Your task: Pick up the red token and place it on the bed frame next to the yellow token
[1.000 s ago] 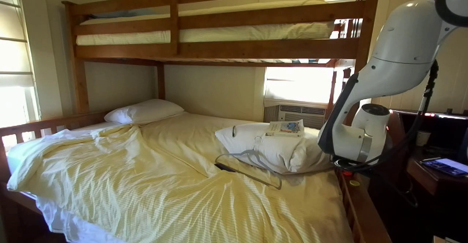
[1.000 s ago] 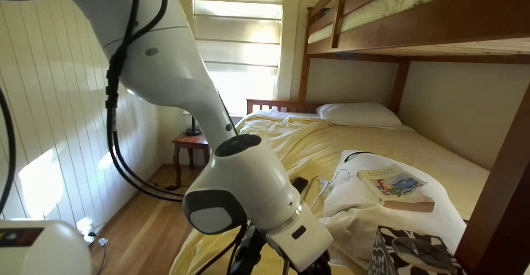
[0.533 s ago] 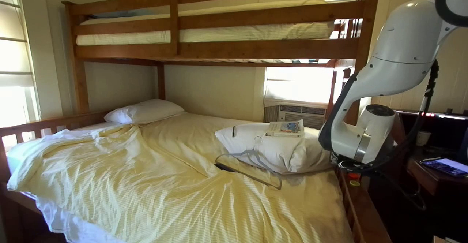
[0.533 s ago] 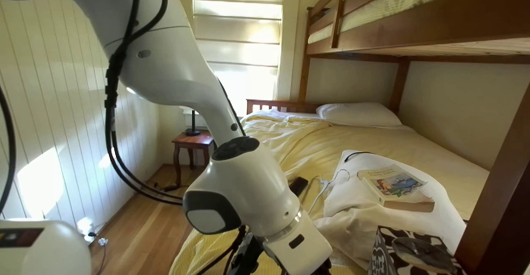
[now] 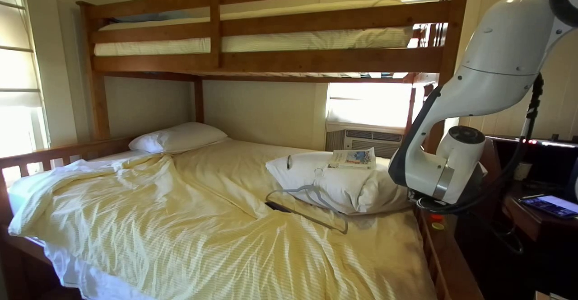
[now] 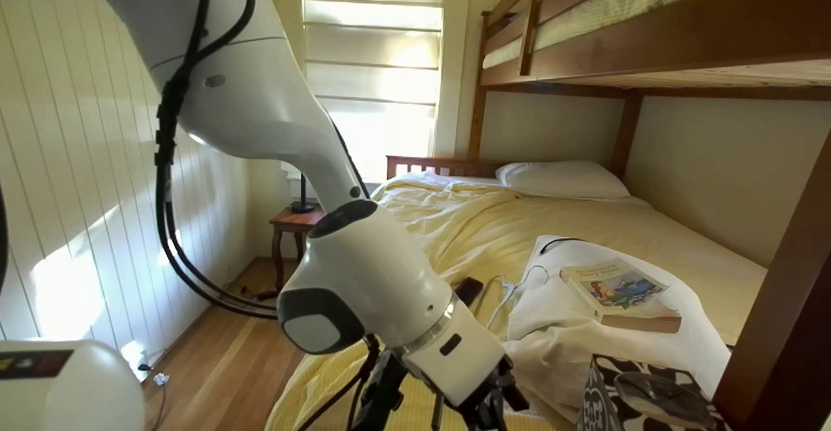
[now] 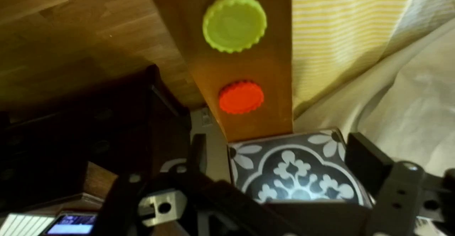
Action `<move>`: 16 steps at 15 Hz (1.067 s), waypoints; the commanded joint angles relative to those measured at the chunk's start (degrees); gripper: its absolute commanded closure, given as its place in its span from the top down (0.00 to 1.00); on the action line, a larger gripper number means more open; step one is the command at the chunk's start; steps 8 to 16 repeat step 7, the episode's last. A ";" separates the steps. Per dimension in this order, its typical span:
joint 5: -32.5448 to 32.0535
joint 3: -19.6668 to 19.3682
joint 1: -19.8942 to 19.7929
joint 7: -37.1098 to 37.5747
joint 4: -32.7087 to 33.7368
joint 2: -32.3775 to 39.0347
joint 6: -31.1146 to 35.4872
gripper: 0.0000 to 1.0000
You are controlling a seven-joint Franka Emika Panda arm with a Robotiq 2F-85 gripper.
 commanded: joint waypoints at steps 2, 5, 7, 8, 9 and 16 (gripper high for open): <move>-13.11 -3.06 3.42 -1.30 -1.60 -11.50 14.38 1.00; -24.12 -1.16 3.13 1.37 -1.27 -11.17 17.13 1.00; -19.28 -1.57 2.82 0.46 0.10 -8.54 15.09 1.00; -19.28 -1.57 2.82 0.46 0.10 -8.54 15.09 1.00; -19.28 -1.57 2.82 0.46 0.10 -8.54 15.09 1.00; -19.28 -1.57 2.82 0.46 0.10 -8.54 15.09 1.00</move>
